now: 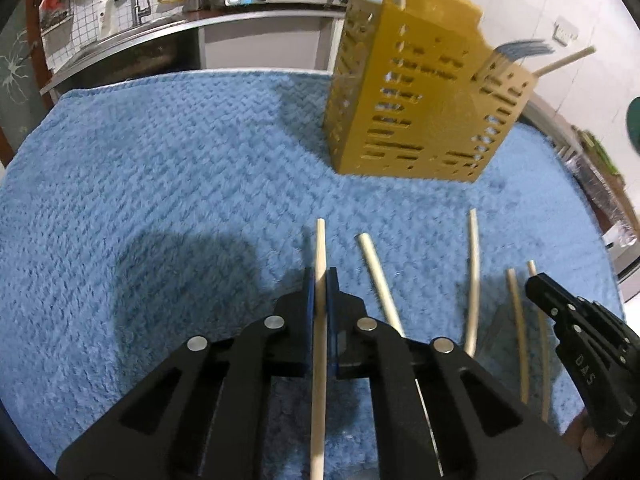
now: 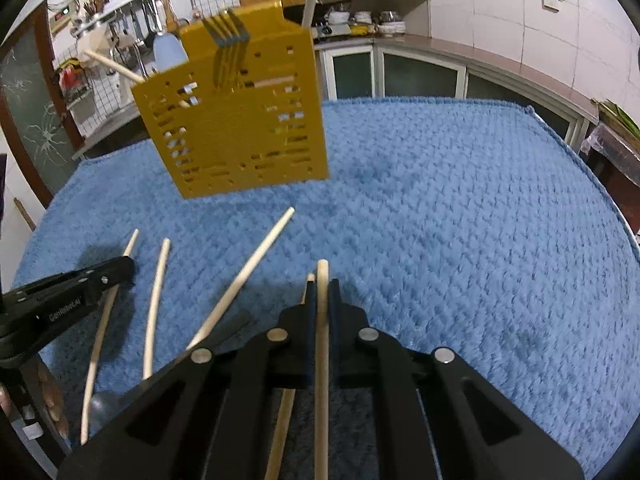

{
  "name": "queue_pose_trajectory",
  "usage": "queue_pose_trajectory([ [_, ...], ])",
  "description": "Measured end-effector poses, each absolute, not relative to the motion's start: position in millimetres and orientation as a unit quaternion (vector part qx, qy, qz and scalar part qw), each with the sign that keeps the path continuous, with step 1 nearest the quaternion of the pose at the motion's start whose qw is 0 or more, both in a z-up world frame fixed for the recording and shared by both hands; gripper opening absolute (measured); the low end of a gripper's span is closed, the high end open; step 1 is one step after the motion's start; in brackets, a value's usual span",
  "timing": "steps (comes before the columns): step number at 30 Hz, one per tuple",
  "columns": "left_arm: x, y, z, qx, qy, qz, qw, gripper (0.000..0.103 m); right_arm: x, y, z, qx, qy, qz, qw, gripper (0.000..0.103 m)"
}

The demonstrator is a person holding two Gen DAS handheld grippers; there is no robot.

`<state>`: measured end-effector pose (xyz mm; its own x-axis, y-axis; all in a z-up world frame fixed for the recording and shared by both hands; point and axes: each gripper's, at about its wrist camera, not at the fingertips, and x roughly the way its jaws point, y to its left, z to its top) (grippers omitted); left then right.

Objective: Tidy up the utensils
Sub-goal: 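Grasp a wooden chopstick with the left tool while the right tool grasps another chopstick, then lift the chopsticks with both tools and carry them over the yellow caddy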

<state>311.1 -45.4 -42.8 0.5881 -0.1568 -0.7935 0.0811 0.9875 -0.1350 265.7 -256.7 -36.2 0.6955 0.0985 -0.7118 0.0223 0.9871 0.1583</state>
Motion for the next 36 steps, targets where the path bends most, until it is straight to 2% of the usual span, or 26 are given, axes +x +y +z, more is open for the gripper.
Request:
queue_pose_trajectory([
  [13,284,-46,7,-0.060,0.369,-0.116,0.920,0.004,246,-272,2,0.098,0.320,0.048,0.941,0.006],
  [30,275,-37,37,-0.097,0.342,-0.157,0.922,0.004,233,-286,33,0.109,0.280,0.057,0.952,0.006],
  [36,269,-35,61,-0.097,0.289,-0.162,0.939,0.004,230,-292,55,0.109,0.232,0.050,0.965,0.006],
])
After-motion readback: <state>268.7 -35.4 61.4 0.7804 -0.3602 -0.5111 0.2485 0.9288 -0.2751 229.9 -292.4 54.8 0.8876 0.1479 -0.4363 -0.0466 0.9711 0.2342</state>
